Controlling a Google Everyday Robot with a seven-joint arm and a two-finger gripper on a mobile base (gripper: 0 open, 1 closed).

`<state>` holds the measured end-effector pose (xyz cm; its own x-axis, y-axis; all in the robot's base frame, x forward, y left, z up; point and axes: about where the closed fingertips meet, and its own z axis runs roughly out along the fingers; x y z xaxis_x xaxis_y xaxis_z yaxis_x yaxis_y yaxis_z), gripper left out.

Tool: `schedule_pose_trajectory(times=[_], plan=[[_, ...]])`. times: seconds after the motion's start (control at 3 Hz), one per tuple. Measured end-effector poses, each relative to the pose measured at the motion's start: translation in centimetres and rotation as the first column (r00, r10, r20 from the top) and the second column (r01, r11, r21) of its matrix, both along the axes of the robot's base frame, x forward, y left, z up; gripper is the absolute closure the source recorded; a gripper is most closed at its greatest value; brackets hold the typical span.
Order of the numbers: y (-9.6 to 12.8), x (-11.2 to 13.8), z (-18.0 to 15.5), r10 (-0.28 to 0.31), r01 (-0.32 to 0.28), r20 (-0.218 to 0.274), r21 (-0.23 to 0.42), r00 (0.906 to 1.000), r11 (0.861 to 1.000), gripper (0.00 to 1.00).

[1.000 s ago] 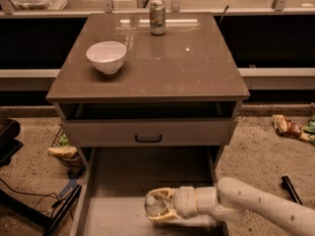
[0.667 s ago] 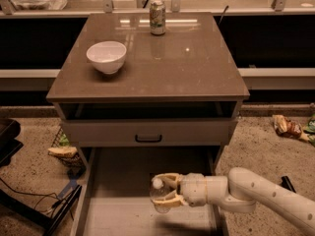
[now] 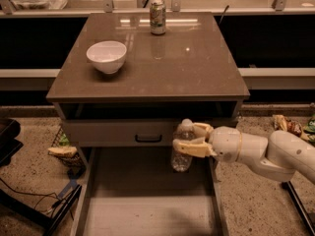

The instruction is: Pick water bottle from middle drawer and place on counter

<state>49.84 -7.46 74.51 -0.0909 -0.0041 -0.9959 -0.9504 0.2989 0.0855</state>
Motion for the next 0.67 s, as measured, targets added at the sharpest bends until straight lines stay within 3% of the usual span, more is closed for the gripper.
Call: schedule_pose_trajectory(times=[0.67], plan=[[-4.1, 4.0, 11.5, -0.108, 0.106, 0.030, 0.054, 0.9937, 0.993, 1.00]])
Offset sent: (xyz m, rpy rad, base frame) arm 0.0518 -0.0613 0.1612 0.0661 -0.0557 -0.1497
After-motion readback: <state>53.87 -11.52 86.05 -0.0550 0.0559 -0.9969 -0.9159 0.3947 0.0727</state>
